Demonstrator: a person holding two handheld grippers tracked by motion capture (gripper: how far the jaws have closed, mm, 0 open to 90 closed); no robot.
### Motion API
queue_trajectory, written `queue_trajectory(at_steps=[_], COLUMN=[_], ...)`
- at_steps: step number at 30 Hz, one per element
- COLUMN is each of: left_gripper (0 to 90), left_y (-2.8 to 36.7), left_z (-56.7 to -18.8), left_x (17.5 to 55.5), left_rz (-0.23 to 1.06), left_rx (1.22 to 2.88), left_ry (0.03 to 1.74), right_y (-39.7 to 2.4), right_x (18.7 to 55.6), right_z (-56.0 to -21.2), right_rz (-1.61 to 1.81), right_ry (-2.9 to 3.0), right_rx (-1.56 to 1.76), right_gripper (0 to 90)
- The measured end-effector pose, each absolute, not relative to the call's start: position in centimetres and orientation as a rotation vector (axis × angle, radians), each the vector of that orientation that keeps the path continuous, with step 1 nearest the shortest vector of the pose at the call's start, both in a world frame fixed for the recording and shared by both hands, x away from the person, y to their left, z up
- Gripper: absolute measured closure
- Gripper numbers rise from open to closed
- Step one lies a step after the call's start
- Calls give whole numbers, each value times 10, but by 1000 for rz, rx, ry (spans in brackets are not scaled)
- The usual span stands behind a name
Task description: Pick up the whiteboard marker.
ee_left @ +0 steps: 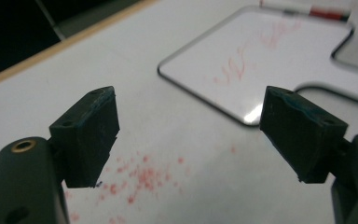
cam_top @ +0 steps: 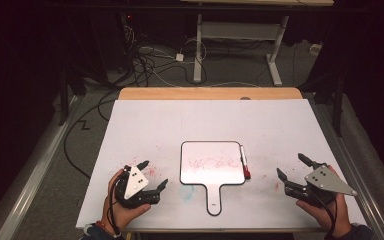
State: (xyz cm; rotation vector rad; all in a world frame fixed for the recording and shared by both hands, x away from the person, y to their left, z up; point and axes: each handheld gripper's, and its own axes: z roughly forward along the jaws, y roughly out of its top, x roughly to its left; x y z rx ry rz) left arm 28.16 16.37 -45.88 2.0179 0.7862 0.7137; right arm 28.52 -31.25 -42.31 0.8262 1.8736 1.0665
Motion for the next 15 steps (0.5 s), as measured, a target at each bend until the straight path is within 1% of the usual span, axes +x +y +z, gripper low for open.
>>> queue_trajectory(at_steps=[7,8,11,12,15], left_gripper=[188,202,204,204,204], left_y=[165,166,167,167,166], left_z=[-459,-460,-462,-462,-462], left_x=[285,286,285,286,286], left_rz=[727,718,699,718,718], left_rx=[1993,1996,2021,2024,2028], left_ry=[810,817,827,816,813], right_y=[-308,-307,-307,-307,-306], right_x=[294,295,299,300,301], right_z=[-429,-430,-429,-429,-430], right_rz=[1097,1091,1113,1118,1119], right_ry=[1936,1939,1944,1944,1948], right_rx=[864,875,894,894,889], right_gripper=[230,232,234,233,235])
